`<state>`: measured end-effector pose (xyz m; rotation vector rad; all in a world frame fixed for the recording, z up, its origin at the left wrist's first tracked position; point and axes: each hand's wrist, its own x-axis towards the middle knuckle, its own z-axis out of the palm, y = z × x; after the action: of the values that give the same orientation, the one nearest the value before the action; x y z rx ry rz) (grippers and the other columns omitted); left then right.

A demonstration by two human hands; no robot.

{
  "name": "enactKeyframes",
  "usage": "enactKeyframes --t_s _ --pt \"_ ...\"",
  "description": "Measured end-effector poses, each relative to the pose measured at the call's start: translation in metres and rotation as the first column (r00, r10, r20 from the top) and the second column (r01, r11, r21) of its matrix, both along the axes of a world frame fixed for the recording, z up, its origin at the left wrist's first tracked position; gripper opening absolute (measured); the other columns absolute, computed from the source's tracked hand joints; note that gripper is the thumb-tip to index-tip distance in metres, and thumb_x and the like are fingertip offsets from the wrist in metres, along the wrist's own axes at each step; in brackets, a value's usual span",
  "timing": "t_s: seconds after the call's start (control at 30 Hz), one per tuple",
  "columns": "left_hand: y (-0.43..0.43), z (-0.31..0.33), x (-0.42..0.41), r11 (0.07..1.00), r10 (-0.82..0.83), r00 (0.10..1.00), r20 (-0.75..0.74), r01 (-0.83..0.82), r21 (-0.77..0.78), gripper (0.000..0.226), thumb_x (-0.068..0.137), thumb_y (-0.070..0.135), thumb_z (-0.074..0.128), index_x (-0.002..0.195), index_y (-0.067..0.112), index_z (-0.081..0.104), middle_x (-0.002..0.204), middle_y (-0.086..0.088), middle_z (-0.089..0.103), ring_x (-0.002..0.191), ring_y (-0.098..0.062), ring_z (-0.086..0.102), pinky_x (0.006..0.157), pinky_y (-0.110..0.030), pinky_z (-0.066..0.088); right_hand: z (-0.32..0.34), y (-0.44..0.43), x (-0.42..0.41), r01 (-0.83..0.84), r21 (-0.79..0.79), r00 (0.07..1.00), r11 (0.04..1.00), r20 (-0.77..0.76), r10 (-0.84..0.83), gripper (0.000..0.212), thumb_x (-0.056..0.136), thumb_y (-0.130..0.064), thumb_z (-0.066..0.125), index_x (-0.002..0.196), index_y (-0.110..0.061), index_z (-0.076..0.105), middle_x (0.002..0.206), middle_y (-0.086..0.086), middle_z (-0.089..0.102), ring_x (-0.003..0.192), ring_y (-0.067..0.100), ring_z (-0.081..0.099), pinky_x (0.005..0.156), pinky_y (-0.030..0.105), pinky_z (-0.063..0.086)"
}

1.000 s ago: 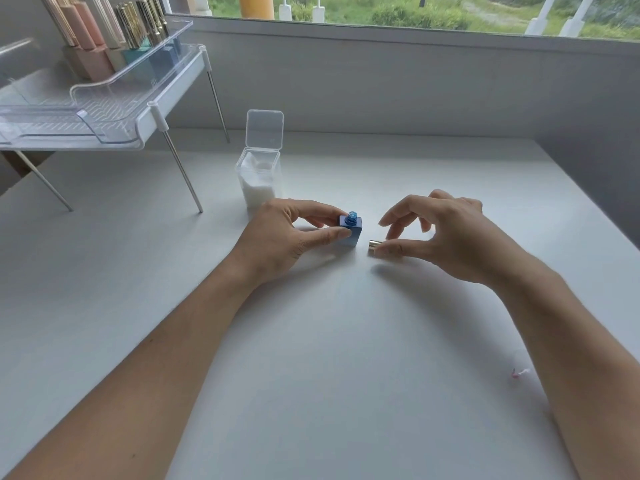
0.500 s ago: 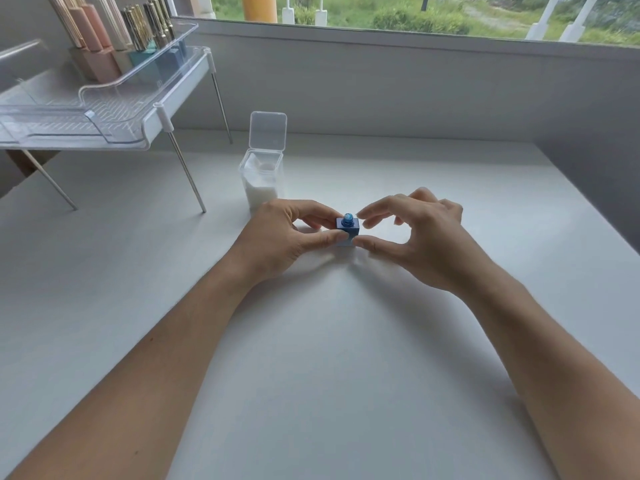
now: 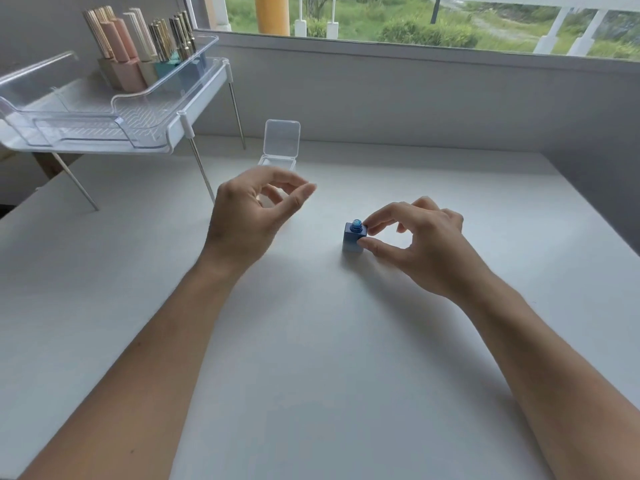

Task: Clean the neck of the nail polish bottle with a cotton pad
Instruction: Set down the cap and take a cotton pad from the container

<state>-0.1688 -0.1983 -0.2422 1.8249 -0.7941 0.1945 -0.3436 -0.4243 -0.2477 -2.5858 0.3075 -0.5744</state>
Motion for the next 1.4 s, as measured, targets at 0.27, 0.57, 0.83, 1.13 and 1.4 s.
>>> enactKeyframes --t_s 0.27,0.57,0.83,1.13,1.4 --pt "-0.005 -0.023 0.014 0.962 0.273 0.960 0.055 -0.274 0.008 0.075 0.085 0.050 0.094 0.139 0.014 0.056 0.142 -0.001 0.051 0.092 -0.033 0.067 0.091 -0.035 0.057 -0.001 0.003 0.001 0.013 0.014 1.000 1.000 0.014 -0.014 0.024 0.094 -0.065 0.074 0.108 -0.045 0.073 0.106 -0.037 0.073 0.109 -0.003 0.056 0.117 0.048 0.030" --pt "-0.003 -0.022 0.023 0.961 0.275 0.960 0.059 -0.272 -0.048 0.071 0.088 0.038 0.095 0.143 0.016 0.057 0.138 0.002 0.054 0.072 -0.004 0.053 0.081 -0.009 0.045 0.000 0.004 0.002 0.022 0.023 1.000 0.999 0.003 -0.022 0.020 0.096 -0.058 0.080 0.109 -0.044 0.074 0.105 -0.037 0.073 0.109 -0.008 0.054 0.117 0.050 0.033" --pt "-0.006 -0.029 0.027 0.950 0.313 0.948 -0.065 -0.312 0.019 0.084 0.086 0.044 0.096 0.152 0.017 0.053 0.143 0.000 0.058 0.086 -0.024 0.061 0.088 -0.032 0.051 0.004 0.010 -0.001 0.014 0.046 1.000 0.999 0.006 -0.014 0.031 0.093 -0.065 0.078 0.116 -0.045 0.073 0.108 -0.032 0.076 0.109 -0.006 0.055 0.116 0.054 0.039" --pt "-0.006 -0.030 0.023 0.968 0.252 0.964 -0.086 -0.249 0.037 0.052 0.087 0.040 0.096 0.123 0.018 0.066 0.129 0.005 0.067 0.087 -0.027 0.067 0.084 -0.040 0.057 0.022 0.009 -0.007 0.073 0.106 0.989 0.992 0.118 -0.085 0.029 0.100 -0.066 0.070 0.118 -0.045 0.075 0.112 -0.040 0.073 0.112 -0.004 0.056 0.111 0.057 0.047" --pt "-0.012 -0.023 0.010 0.980 0.195 0.977 0.082 -0.198 0.025 0.054 0.087 0.031 0.096 0.129 0.020 0.064 0.126 0.010 0.058 0.091 -0.024 0.060 0.076 -0.007 0.042 0.045 0.025 0.009 0.059 0.094 0.971 0.994 0.226 -0.079 0.018 0.103 -0.055 0.073 0.117 -0.043 0.075 0.103 -0.039 0.072 0.105 0.004 0.055 0.100 0.059 0.053"
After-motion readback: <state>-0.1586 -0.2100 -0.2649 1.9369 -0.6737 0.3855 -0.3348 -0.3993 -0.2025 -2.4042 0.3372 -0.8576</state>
